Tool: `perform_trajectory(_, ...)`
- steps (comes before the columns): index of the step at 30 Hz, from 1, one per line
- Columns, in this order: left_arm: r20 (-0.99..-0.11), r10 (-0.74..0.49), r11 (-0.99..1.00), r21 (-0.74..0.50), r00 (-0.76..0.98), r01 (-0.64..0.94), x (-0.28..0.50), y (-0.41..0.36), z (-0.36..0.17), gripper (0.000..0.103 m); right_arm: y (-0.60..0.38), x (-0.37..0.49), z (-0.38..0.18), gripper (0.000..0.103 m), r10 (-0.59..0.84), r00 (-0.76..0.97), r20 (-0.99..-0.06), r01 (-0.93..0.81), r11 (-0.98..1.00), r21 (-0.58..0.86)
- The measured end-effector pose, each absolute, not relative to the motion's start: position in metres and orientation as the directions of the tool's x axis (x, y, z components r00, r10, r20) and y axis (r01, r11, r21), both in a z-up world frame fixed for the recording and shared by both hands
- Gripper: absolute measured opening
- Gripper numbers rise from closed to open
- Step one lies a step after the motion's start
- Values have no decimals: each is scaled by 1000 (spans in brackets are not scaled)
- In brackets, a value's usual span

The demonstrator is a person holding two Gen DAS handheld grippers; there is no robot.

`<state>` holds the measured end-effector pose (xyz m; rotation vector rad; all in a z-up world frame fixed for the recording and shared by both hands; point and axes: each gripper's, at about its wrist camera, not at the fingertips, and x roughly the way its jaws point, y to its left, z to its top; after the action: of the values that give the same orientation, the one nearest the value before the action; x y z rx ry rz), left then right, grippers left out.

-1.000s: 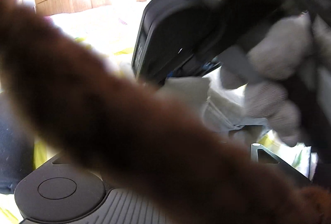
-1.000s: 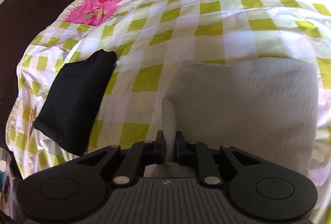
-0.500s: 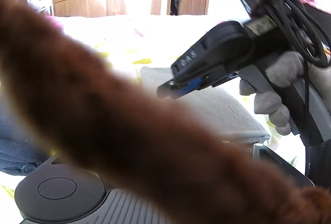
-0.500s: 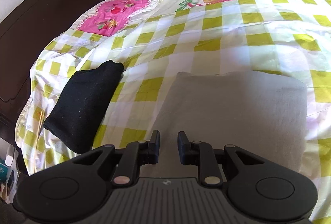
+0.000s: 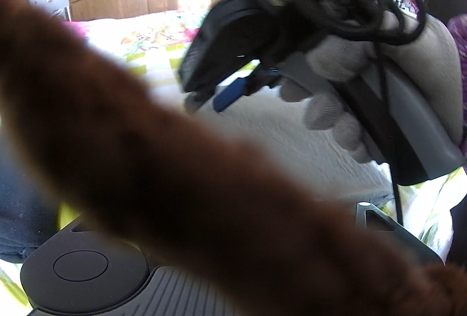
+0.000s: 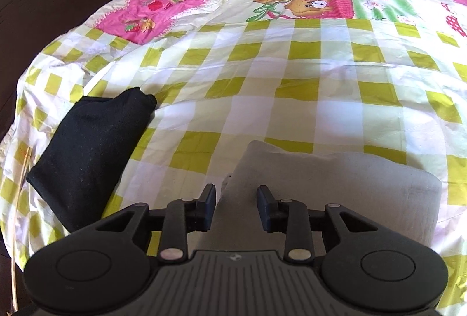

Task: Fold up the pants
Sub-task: 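Fold the lifted end over the pants and open the right gripper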

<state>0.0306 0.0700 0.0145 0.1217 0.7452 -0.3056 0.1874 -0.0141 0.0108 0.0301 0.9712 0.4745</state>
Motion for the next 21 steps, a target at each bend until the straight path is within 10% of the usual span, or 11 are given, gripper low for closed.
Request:
perform_trajectory(5, -677, -247, 938, 12, 694, 345, 26, 66, 14, 61, -24, 185, 13, 22, 387, 481, -787, -347, 908, 235)
perform_trajectory(21, -738, -228, 951, -27, 635, 309, 20, 71, 12, 57, 6, 177, -10, 31, 487, 403, -775, -458, 840, 289)
